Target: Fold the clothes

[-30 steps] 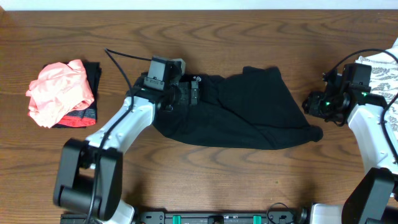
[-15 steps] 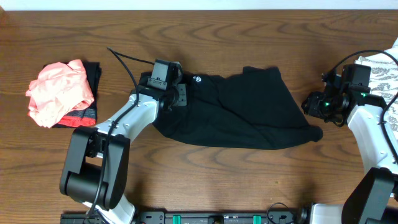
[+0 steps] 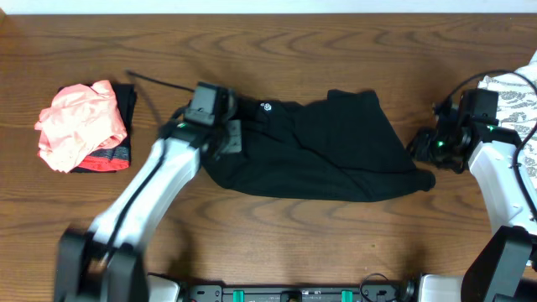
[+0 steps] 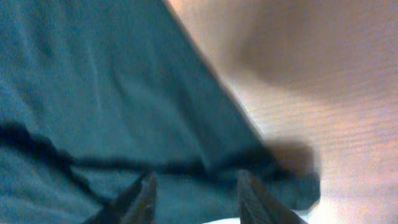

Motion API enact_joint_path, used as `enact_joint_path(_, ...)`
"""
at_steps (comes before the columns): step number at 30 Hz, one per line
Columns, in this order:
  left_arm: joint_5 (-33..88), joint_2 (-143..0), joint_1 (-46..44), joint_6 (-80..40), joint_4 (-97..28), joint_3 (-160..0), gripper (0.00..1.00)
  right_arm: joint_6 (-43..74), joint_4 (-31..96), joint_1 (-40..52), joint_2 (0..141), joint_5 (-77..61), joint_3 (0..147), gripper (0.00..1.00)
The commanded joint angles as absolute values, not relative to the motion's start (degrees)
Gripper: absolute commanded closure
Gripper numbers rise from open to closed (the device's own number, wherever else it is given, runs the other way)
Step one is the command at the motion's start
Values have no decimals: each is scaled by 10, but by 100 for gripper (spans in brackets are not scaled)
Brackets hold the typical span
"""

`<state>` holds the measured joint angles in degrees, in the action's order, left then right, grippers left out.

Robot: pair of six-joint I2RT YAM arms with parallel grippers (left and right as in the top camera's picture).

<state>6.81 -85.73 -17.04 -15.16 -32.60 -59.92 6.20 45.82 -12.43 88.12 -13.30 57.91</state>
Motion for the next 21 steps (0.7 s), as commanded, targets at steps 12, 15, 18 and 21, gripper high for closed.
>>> enact_joint_path(12,27,-727,-163,-153,-565,-597,91,92,486,-118,881,-84,574,41)
enact_joint_path(15,27,-735,-163,-153,-561,-595,75,92,477,-119,881,-32,574,39)
enact_joint_path(18,27,-738,-163,-153,-554,-595,72,92,475,-122,881,-24,573,41)
enact_joint_path(21,27,-739,-163,-153,-551,-595,72,92,475,-122,885,-26,572,44)
